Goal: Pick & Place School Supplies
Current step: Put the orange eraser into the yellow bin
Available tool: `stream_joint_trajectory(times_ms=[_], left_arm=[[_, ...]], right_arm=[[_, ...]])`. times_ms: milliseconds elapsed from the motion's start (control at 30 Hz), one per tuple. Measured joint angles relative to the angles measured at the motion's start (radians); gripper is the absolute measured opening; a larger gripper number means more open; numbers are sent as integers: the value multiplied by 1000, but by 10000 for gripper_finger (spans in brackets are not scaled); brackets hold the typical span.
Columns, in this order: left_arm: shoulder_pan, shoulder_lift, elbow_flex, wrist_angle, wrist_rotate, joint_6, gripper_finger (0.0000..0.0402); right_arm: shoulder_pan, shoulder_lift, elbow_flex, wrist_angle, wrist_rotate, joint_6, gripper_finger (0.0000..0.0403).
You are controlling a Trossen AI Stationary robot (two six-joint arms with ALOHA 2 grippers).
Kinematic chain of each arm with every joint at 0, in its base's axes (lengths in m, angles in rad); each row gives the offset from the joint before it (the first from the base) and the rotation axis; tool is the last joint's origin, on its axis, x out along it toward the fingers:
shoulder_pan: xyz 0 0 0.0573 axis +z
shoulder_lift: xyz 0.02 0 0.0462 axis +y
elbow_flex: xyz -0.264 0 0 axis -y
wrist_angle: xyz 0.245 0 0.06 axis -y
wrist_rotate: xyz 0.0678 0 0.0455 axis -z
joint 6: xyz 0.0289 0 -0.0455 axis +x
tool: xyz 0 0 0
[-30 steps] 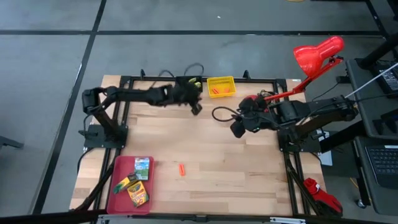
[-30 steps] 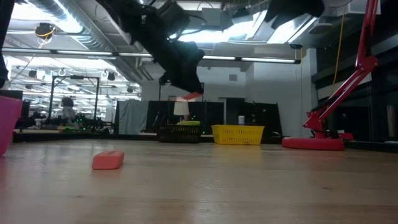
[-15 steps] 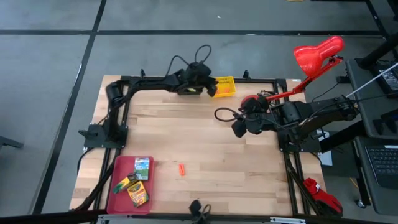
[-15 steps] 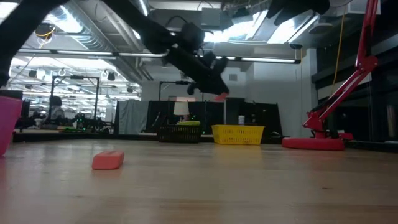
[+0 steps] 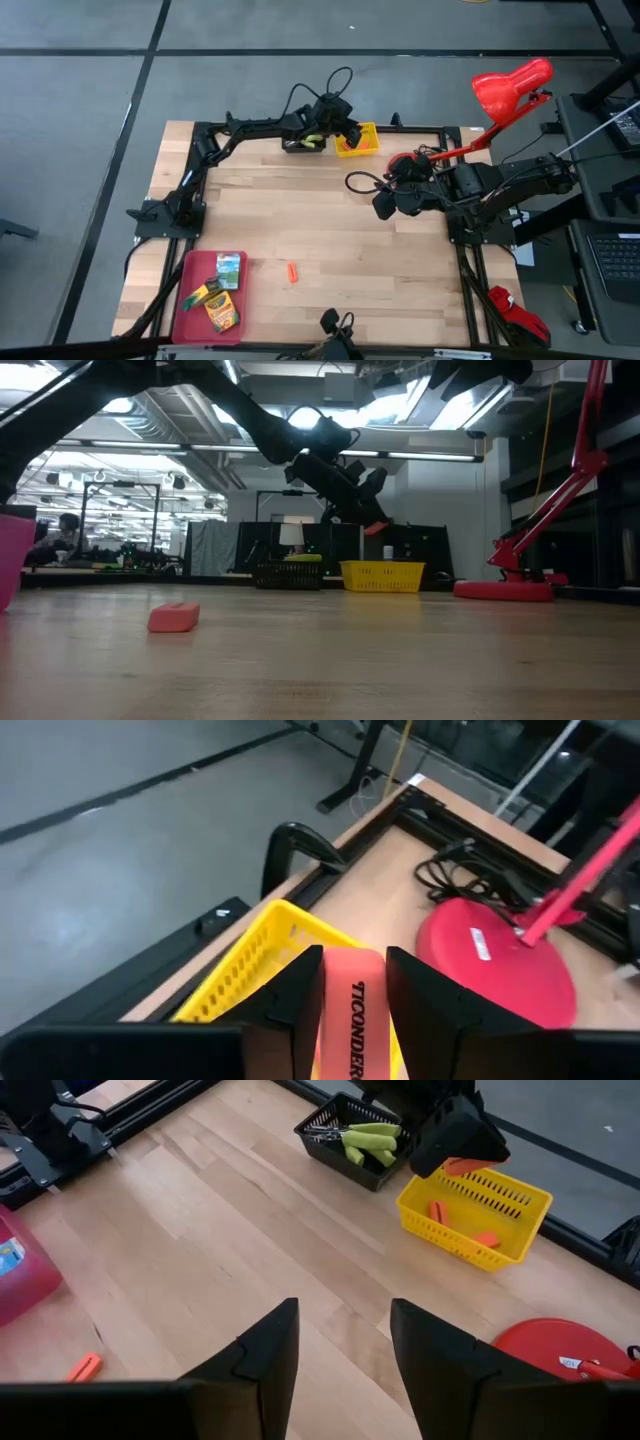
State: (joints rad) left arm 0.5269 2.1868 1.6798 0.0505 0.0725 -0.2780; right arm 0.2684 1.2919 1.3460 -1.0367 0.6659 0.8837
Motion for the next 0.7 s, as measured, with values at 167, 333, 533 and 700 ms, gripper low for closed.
stream_joint_trajectory(times_ms=[167, 333, 533, 700], left_arm=[[1, 0, 0, -1, 42, 1, 133], [1, -1, 0, -2, 53, 10, 159], [5, -44, 2, -207, 160, 66, 173], [-36, -122, -28, -569, 283, 204, 168]], right_arm=[[0, 0, 0, 1, 7, -1, 162], [0, 0, 0, 4, 8, 3, 162], [18, 0, 0, 30, 20, 18, 162], [33, 0, 0, 36, 48, 26, 162]])
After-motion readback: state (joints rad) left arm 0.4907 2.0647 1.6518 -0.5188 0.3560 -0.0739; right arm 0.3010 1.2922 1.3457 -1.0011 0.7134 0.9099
